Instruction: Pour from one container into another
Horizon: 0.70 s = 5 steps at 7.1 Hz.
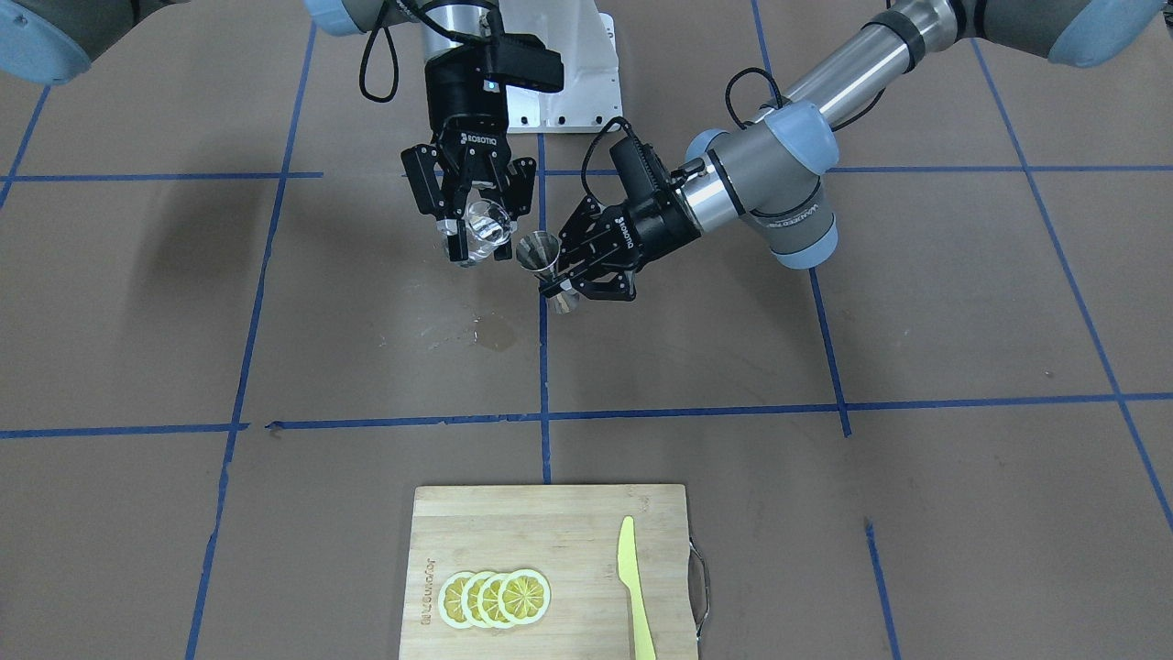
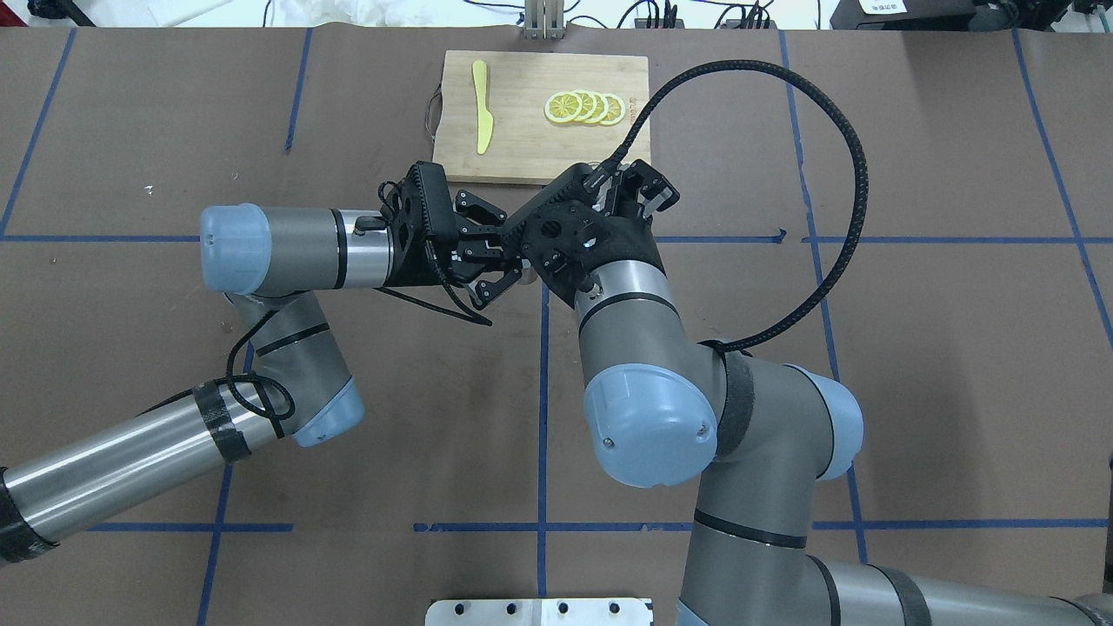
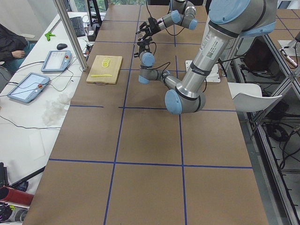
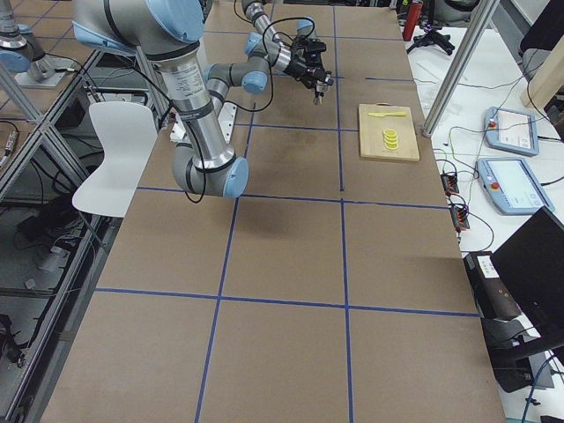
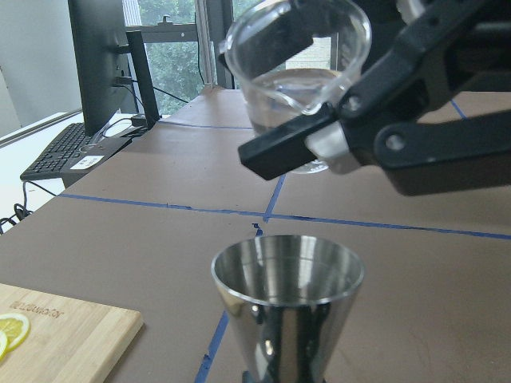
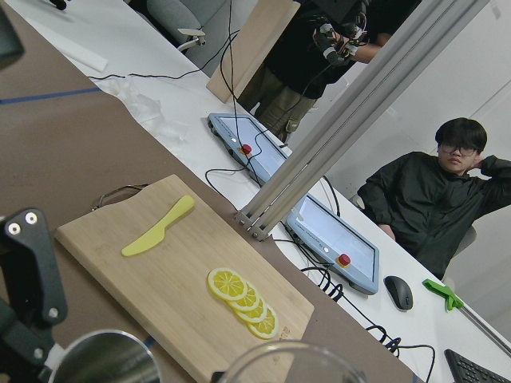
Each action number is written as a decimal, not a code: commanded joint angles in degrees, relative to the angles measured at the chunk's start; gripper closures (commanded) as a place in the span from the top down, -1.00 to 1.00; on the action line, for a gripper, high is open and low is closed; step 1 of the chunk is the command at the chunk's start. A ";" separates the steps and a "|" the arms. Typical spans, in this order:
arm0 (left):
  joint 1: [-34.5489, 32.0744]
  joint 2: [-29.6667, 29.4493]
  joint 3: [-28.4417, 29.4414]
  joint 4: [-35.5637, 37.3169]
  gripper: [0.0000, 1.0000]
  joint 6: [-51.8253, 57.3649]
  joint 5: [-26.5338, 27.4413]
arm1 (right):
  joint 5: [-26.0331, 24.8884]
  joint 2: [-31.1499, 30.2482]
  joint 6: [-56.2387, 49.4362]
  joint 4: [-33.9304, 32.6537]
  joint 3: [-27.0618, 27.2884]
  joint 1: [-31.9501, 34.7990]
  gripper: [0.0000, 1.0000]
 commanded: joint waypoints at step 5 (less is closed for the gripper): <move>0.03 0.09 0.00 0.00 -1.00 0.00 0.00 | -2.41 1.70 -2.99 -0.34 -2.67 -0.09 -1.00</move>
